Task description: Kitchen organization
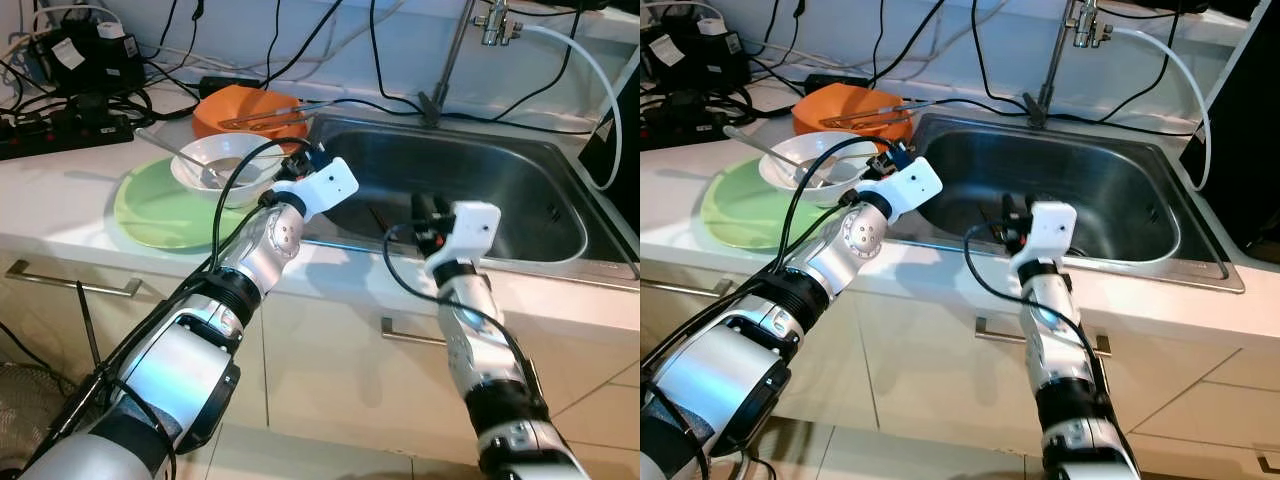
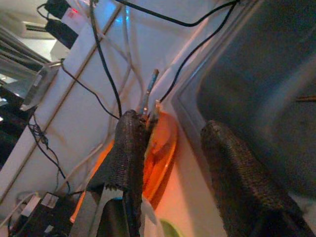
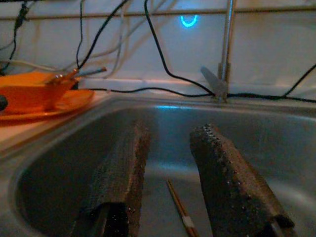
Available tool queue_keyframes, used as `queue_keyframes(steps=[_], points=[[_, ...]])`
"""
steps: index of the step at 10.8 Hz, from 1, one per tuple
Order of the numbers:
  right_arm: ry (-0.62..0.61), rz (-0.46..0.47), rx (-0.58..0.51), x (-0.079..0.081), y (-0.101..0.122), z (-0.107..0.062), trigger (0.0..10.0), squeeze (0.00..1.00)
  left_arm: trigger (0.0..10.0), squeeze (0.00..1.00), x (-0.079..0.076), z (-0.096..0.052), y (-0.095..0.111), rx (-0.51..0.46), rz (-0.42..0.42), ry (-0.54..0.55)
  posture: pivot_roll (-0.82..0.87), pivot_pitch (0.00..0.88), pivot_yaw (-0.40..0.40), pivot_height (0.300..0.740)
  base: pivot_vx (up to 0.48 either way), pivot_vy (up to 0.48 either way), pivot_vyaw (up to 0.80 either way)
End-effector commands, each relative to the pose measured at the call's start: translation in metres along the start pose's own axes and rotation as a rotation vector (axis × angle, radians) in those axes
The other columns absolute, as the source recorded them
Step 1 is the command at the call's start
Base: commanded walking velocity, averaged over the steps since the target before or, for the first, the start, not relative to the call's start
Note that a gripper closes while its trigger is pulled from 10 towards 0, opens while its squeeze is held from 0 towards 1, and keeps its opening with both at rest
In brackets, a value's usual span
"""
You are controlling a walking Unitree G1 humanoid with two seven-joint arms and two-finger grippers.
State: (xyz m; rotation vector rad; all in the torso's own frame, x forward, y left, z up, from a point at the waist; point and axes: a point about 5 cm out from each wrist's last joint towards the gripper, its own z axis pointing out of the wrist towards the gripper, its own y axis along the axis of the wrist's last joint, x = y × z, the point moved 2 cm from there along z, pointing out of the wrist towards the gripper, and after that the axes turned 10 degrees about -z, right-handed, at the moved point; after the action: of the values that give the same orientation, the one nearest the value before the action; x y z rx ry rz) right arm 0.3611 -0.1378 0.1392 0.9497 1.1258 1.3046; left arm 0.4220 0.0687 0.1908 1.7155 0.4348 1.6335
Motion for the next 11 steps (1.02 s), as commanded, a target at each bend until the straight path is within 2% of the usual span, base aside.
queue_keyframes(steps=[1, 4, 7, 9, 10, 11], points=[[-0.001, -0.006, -0.015, -0.003, 0.005, -0.001, 10.0, 0.00, 10.0, 0.00, 0.005, 0.004, 0.010, -0.030, 0.008, 0.013, 0.17, 0.001, -0.036, 0.740, 0.000, 0.000, 0.00], [0.016, -0.003, -0.001, 0.002, 0.000, -0.011, 10.0, 0.00, 10.0, 0.00, 0.004, 0.004, 0.012, -0.037, 0.026, 0.016, 0.17, 0.000, -0.035, 0.740, 0.000, 0.000, 0.00], [0.012, 0.009, 0.007, 0.003, 0.000, -0.014, 10.0, 0.00, 10.0, 0.00, 0.011, 0.008, 0.019, -0.042, 0.088, 0.057, 0.17, 0.000, -0.032, 0.740, 0.000, 0.000, 0.00], [0.009, 0.011, 0.014, 0.003, -0.002, -0.017, 10.0, 0.00, 10.0, 0.00, 0.014, 0.009, 0.017, -0.018, 0.103, 0.059, 0.16, 0.000, -0.027, 0.740, 0.000, 0.000, 0.00], [0.001, 0.011, 0.030, 0.002, -0.005, -0.020, 10.0, 0.00, 5.2, 0.00, 0.015, 0.010, 0.015, 0.001, 0.105, 0.066, 0.16, 0.000, -0.024, 0.740, 0.000, 0.000, 0.00], [-0.003, 0.013, 0.034, 0.002, -0.006, -0.021, 10.0, 0.00, 1.5, 0.00, 0.017, 0.010, 0.013, 0.012, 0.107, 0.069, 0.16, 0.000, -0.023, 0.740, 0.000, 0.000, 0.00]])
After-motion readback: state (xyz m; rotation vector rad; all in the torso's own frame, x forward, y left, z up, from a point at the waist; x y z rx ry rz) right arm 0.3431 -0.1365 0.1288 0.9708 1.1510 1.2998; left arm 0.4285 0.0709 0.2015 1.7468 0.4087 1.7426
